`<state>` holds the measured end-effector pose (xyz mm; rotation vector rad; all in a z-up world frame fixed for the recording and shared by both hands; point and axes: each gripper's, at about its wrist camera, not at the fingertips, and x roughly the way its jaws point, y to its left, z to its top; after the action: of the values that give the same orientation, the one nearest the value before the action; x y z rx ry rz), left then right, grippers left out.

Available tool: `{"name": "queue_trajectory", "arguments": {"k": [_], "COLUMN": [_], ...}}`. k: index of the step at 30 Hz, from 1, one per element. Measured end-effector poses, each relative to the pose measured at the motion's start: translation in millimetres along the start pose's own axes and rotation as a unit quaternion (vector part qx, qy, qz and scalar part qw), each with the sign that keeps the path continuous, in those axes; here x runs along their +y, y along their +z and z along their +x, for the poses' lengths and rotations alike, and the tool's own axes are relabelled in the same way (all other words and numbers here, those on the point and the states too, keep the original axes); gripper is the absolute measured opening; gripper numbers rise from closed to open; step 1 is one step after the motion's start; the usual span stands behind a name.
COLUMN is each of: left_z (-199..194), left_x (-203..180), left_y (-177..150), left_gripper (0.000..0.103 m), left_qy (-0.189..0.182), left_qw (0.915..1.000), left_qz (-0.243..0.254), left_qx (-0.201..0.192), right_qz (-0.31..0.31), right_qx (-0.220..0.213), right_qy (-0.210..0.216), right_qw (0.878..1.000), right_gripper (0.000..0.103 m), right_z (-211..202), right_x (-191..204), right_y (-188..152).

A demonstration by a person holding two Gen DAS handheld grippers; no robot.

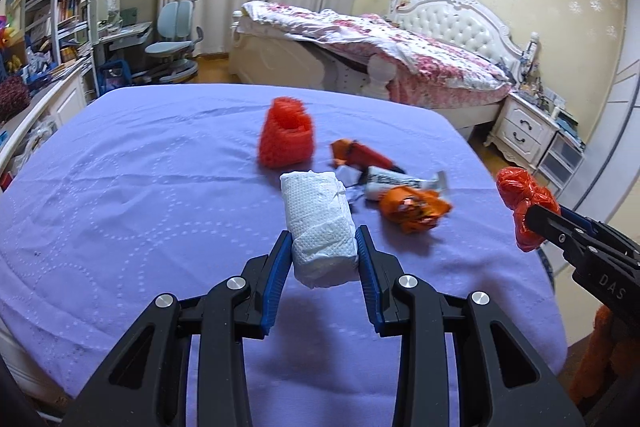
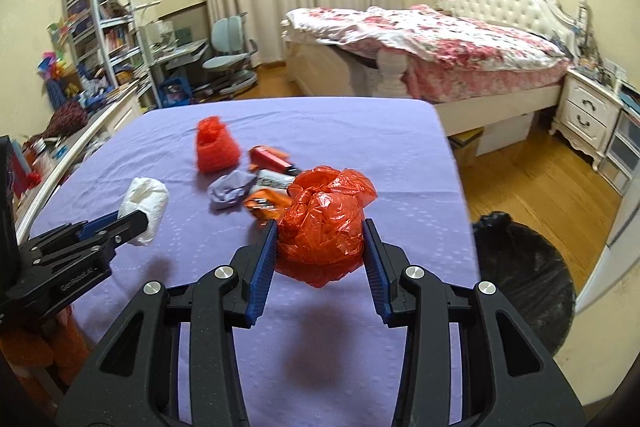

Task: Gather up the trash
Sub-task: 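Carry the tissue roll and orange bag over the black bin and open both grippers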

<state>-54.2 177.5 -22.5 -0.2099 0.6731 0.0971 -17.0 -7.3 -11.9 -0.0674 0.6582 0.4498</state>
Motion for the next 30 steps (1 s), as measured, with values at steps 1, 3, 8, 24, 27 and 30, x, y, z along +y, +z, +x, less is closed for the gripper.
{"name": "queue_trajectory", "arguments": {"k": [1, 3, 8, 24, 27, 30], "left_z": [0.7, 2.8, 8.3, 51.4, 60.5, 69.5], "left_x": [-6.3, -19.4, -56.8, -180.0, -197.6, -212.8], "left_y": [1.2, 4.5, 11.8, 13.1, 12.6, 12.5], "left_gripper": [0.035, 0.035, 0.035, 0.035, 0.035, 0.035], "left_qy": [-0.007, -0.021, -0.048, -0.122, -0.128, -0.133], "left_qw": [1.0, 0.9998, 0.9983, 0.9851, 0.9826, 0.9804], "left_qz": [0.002, 0.007, 0.033, 0.121, 0.133, 0.144], "left_qx": [-0.001, -0.002, -0.006, 0.01, 0.015, 0.02], "right_qz": [0.004, 0.012, 0.035, 0.087, 0.101, 0.114], "right_qx": [-0.003, -0.009, -0.017, -0.017, -0.013, -0.009], "right_qy": [-0.006, -0.023, -0.053, -0.11, -0.117, -0.124], "right_qw": [1.0, 1.0, 0.998, 0.99, 0.988, 0.986], "right_gripper": [0.04, 0.04, 0.04, 0.041, 0.041, 0.041], "right_z": [-2.8, -9.1, -19.1, -19.2, -18.2, -16.4], "right_x": [-6.9, -23.1, -61.9, -147.9, -163.4, -176.7], "right_y": [-0.7, -1.7, -5.9, -25.3, -29.9, -34.8]}}
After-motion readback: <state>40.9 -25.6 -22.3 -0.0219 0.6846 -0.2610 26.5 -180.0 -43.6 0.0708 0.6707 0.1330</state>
